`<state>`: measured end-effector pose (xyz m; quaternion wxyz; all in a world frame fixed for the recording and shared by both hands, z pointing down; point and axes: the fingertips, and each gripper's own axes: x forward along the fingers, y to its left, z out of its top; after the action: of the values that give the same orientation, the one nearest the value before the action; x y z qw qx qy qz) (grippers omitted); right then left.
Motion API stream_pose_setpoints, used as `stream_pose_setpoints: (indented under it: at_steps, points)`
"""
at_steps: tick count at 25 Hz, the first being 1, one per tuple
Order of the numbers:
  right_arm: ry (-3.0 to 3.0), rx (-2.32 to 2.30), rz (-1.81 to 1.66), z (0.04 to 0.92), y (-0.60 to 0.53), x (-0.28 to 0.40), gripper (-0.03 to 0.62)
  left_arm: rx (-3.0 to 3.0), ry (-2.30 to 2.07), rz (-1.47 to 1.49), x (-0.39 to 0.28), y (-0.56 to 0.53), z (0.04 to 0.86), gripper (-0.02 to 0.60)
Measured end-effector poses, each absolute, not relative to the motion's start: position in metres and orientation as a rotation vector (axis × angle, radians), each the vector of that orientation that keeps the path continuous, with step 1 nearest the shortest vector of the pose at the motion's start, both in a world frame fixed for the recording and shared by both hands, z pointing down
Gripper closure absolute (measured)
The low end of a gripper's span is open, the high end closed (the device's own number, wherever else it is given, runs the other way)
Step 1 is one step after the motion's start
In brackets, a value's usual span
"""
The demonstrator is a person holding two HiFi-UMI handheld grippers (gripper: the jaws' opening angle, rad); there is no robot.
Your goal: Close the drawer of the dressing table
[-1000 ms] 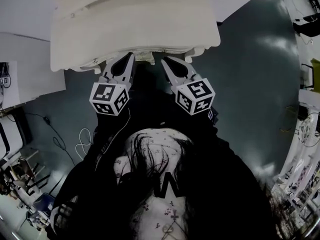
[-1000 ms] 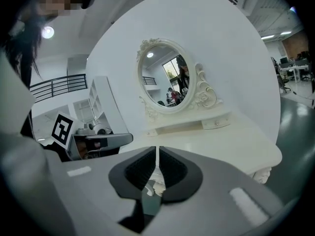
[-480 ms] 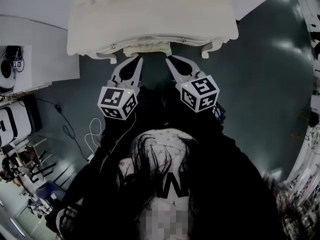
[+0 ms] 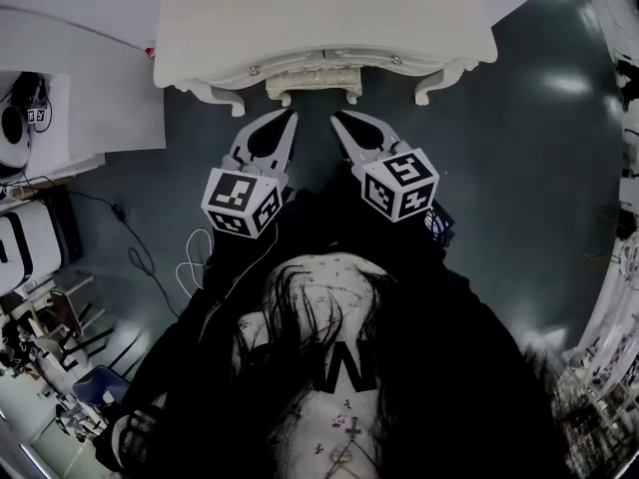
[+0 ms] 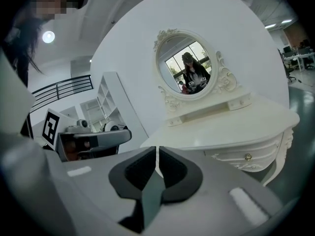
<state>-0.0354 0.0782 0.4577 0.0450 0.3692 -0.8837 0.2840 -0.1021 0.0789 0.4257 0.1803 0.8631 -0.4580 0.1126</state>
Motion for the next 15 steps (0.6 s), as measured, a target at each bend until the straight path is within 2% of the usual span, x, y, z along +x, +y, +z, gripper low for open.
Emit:
stream_pose_setpoints:
  at_steps: [7, 15]
  points:
    - [-2.682, 1.117, 0.869, 0.464, 0.128, -0.103, 0.566, 2.446, -1.273, 0.296, -0.163, 0.125, 0.428, 0.581]
    - [-2.669, 1.178, 0.820, 0.461, 0.165, -0.127, 0.566, 2.481, -1.239, 0.258, -0.190, 0.158, 0.427, 0.581]
